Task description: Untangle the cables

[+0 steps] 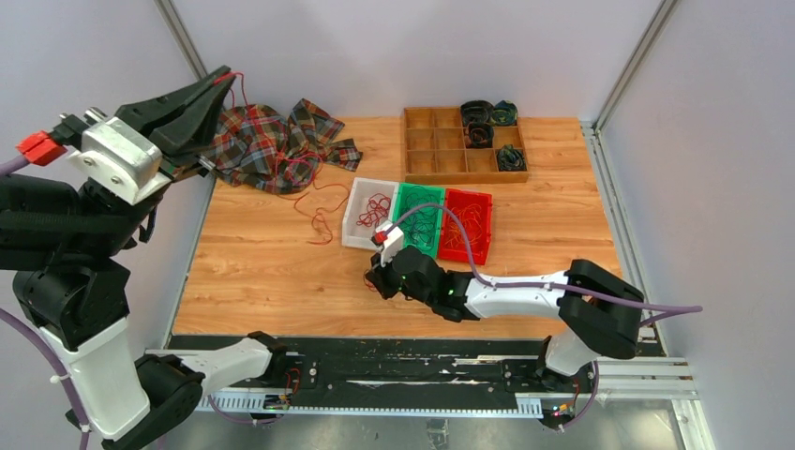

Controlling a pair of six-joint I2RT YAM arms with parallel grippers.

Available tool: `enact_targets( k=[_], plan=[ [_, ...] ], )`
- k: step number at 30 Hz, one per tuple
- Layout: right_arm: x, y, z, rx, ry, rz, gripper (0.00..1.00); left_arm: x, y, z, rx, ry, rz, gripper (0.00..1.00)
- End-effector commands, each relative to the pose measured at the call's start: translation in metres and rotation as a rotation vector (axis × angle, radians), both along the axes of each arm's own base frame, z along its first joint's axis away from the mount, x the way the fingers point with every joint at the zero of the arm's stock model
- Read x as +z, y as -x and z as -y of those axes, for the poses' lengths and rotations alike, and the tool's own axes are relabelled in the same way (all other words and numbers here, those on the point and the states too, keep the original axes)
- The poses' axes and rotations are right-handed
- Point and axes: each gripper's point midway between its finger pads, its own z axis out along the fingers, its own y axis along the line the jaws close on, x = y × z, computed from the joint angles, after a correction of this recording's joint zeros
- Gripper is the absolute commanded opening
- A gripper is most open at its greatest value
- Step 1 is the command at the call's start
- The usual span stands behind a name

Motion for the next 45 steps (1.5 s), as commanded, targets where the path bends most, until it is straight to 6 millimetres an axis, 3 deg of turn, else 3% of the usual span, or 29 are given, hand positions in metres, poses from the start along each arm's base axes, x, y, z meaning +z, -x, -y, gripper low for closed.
enact_targets(
  k=[1, 5, 8, 14, 18, 25, 33, 40, 45],
  plan=[
    [-0.01, -0.005, 0.006, -0.043, -0.015, -0.023, 0.05, 0.039, 0.007, -0.019, 0.054, 0.142, 0.115, 0.0],
    [0.005, -0.005, 0.016, -0.065, -0.05, -0.014, 0.05, 0.013, -0.015, -0.003, 0.03, 0.111, 0.038, 0.0],
    [0.027, -0.007, 0.031, -0.096, -0.08, 0.008, 0.05, -0.013, -0.035, 0.011, 0.016, 0.085, -0.001, 0.0],
    [0.058, -0.014, 0.072, -0.19, -0.116, 0.023, 0.04, -0.081, -0.093, 0.04, 0.028, 0.021, -0.123, 0.0],
    [0.074, -0.015, 0.097, -0.236, -0.145, 0.048, 0.03, -0.113, -0.129, 0.055, 0.051, -0.015, -0.175, 0.0],
    [0.078, -0.01, 0.129, -0.293, -0.152, 0.059, 0.02, -0.146, -0.18, 0.077, 0.078, -0.069, -0.219, 0.0],
    [0.073, -0.01, 0.152, -0.355, -0.16, 0.063, 0.01, -0.18, -0.218, 0.097, 0.077, -0.091, -0.307, 0.01],
    [0.069, -0.012, 0.16, -0.378, -0.154, 0.062, 0.01, -0.242, -0.235, 0.088, 0.172, -0.165, -0.377, 0.0],
    [0.062, -0.012, 0.163, -0.387, -0.153, 0.044, 0.01, -0.269, -0.243, 0.076, 0.257, -0.202, -0.383, 0.0]
  ],
)
